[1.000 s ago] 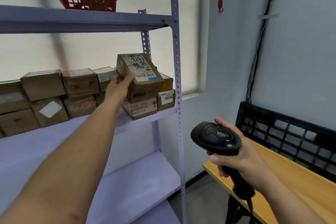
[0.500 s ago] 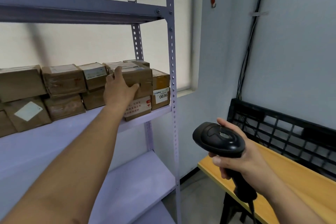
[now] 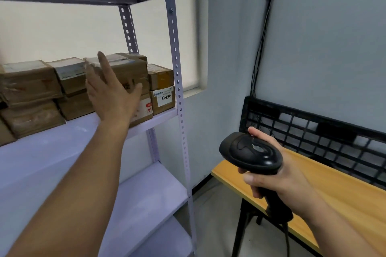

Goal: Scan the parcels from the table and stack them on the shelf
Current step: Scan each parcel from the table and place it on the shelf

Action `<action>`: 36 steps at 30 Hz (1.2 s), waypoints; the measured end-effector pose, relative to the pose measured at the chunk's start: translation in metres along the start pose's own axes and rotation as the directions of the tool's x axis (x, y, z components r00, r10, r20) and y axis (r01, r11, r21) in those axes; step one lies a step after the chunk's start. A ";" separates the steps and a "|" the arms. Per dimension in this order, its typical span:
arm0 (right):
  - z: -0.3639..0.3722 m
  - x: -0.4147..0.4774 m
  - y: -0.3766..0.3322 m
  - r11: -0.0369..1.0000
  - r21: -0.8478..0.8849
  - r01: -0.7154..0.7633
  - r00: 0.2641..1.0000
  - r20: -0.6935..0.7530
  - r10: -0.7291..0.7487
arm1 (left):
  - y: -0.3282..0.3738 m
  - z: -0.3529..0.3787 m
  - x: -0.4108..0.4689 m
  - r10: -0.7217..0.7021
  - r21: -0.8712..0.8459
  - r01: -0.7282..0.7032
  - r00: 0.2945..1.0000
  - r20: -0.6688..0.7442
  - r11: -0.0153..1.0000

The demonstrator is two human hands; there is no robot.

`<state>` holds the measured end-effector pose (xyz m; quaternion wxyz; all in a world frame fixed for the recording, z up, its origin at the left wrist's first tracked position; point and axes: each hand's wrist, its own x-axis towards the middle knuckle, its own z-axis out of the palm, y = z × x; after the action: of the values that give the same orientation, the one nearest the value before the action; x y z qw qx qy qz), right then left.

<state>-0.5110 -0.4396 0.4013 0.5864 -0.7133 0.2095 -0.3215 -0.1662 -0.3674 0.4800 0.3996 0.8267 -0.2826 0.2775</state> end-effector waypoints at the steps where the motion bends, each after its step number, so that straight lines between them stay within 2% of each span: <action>1: -0.003 -0.005 0.000 1.000 -0.006 -0.005 1.000 -0.015 0.005 | 0.003 0.002 -0.012 0.049 -0.030 -0.050 0.998 -0.031 0.998; 4: -0.013 -0.021 0.000 1.000 -0.014 0.001 0.999 -0.041 -0.002 | 0.020 0.007 -0.059 0.204 -0.125 -0.211 0.977 -0.065 0.970; 6: -0.024 -0.035 -0.001 1.000 -0.023 0.008 0.998 -0.063 -0.010 | 0.031 0.013 -0.096 0.302 -0.170 -0.298 0.953 -0.002 0.939; 9: -0.043 -0.059 0.001 0.999 -0.039 0.021 0.996 -0.088 -0.024 | 0.050 0.021 -0.150 0.371 -0.211 -0.340 0.920 0.128 0.916; 14: -0.086 -0.118 0.004 1.000 0.007 -0.001 0.988 -0.154 0.002 | 0.094 0.027 -0.238 0.436 -0.290 -0.352 0.844 0.314 0.890; 20: -0.147 -0.195 0.007 1.000 0.010 -0.019 0.977 -0.210 0.020 | 0.166 0.021 -0.340 0.452 -0.388 -0.295 0.788 0.417 0.873; 24: -0.196 -0.258 0.008 0.998 -0.024 -0.064 0.965 -0.258 0.055 | 0.224 0.014 -0.412 0.460 -0.420 -0.252 0.717 0.524 0.872; 30: -0.270 -0.342 0.007 0.993 -0.052 -0.105 0.923 -0.378 0.078 | 0.311 0.000 -0.509 0.502 -0.492 -0.206 0.619 0.604 0.846; 36: -0.330 -0.411 0.020 0.991 -0.021 -0.131 0.872 -0.478 0.105 | 0.378 -0.011 -0.582 0.576 -0.550 -0.222 0.512 0.637 0.805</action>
<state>-1.0315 -0.3981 0.3292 0.5164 -0.6136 0.3989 -0.4447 -0.8289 -0.4126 0.2775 0.3183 0.6709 -0.6641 -0.0873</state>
